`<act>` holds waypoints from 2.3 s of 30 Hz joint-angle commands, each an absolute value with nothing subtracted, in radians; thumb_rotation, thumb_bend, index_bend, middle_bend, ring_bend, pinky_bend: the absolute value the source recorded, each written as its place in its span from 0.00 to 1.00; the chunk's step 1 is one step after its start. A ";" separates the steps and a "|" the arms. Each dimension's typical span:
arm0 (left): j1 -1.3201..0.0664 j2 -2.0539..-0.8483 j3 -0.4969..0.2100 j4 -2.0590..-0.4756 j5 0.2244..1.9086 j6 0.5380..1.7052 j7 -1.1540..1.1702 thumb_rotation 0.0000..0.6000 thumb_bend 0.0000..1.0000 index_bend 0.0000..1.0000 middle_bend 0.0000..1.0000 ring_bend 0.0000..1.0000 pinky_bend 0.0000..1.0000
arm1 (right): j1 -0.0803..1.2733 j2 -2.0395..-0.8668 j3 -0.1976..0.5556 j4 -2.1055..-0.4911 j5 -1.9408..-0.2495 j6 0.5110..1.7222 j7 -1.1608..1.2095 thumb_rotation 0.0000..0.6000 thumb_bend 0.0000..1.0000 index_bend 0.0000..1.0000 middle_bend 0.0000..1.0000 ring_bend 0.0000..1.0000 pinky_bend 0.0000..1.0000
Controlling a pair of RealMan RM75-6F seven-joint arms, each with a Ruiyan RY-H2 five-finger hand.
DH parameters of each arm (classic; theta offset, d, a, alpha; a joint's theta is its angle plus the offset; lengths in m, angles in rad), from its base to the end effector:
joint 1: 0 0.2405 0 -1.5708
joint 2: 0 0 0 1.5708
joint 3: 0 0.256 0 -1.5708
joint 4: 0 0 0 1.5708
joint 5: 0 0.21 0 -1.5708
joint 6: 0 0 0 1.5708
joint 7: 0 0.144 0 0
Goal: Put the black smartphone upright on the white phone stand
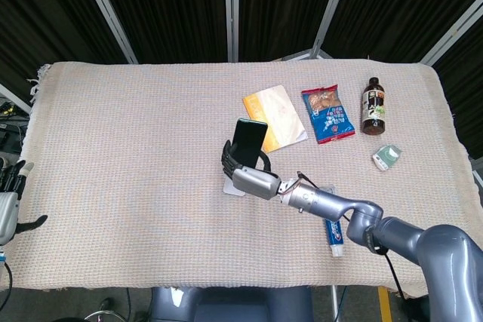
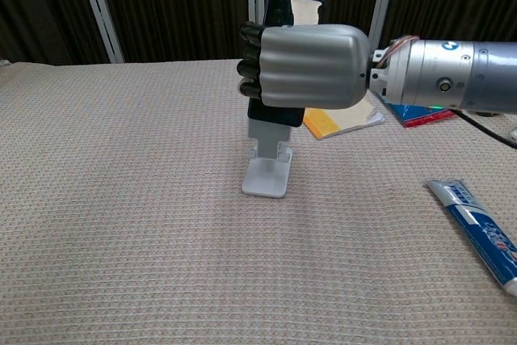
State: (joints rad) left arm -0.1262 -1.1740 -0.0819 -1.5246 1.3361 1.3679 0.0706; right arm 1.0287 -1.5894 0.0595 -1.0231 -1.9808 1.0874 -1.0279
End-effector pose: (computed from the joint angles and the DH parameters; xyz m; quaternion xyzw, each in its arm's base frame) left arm -0.3410 0.2006 0.1486 -0.5814 -0.4099 -0.3217 0.6249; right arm -0.0682 -0.3698 -0.0216 0.7274 0.4857 0.2415 0.4203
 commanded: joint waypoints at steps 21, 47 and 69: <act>-0.129 -1.146 -0.077 -1.560 1.322 1.347 0.064 1.00 0.00 0.00 0.00 0.00 0.00 | 1.022 -1.719 0.057 -0.935 -1.958 1.040 -1.167 1.00 0.19 0.47 0.48 0.40 0.26; -0.131 -1.143 -0.077 -1.559 1.311 1.339 0.057 1.00 0.00 0.00 0.00 0.00 0.00 | 1.003 -1.788 0.045 -0.886 -1.925 1.039 -1.214 1.00 0.19 0.42 0.43 0.37 0.24; -0.128 -1.136 -0.074 -1.565 1.318 1.344 0.050 1.00 0.00 0.00 0.00 0.00 0.00 | 0.960 -1.729 0.063 -0.992 -1.893 1.101 -1.245 1.00 0.16 0.16 0.17 0.29 0.17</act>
